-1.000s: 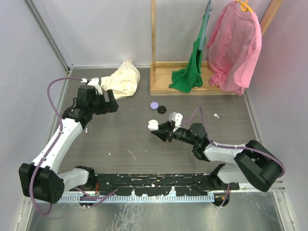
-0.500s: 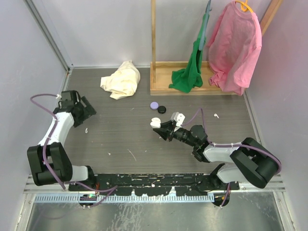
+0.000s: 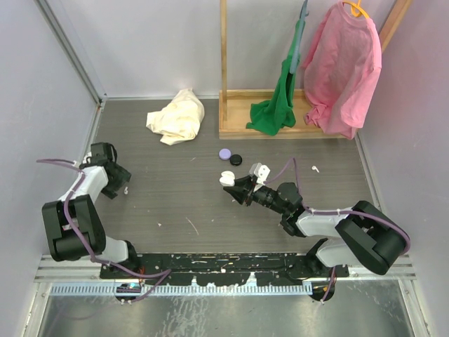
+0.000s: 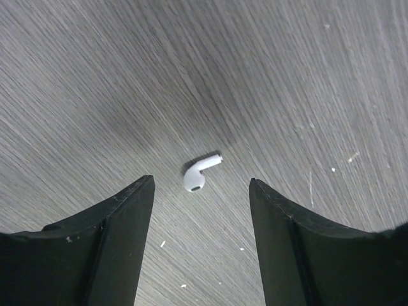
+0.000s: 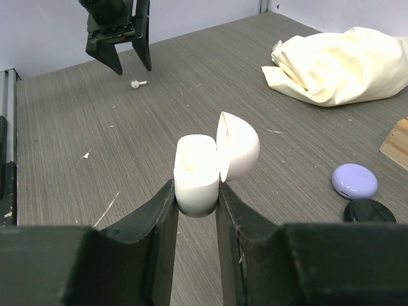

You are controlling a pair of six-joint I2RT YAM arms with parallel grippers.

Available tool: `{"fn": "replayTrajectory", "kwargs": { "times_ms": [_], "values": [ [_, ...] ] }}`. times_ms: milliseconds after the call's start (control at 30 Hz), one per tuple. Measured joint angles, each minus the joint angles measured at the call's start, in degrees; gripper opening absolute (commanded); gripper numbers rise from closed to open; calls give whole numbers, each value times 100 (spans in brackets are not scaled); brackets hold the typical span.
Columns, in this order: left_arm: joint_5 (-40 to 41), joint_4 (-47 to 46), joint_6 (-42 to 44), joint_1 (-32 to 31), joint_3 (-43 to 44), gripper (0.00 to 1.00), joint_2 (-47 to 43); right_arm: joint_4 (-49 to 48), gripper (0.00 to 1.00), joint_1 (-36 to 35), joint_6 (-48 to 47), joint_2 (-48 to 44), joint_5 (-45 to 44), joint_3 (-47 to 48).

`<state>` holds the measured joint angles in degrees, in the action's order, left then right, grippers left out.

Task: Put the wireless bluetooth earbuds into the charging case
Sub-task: Move the earbud to the center of the board.

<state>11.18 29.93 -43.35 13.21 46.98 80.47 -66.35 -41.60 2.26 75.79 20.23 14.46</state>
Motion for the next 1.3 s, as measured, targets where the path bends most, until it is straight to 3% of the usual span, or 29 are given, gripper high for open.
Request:
{"fn": "replayTrajectory", "kwargs": {
  "times_ms": [433,833,1100,1300],
  "values": [
    [127,0,-254,4,2,44,632,44,1,0,52,0,-4,0],
    [33,-15,-127,4,11,9,684,81,1,-2,87,0,-4,2],
    [-348,-48,376,-269,125,7,785,90,1,-2,87,0,-9,2],
    [-691,-42,839,-1436,413,7,1047,94,1,-2,81,-7,-131,2]
  ]
}}
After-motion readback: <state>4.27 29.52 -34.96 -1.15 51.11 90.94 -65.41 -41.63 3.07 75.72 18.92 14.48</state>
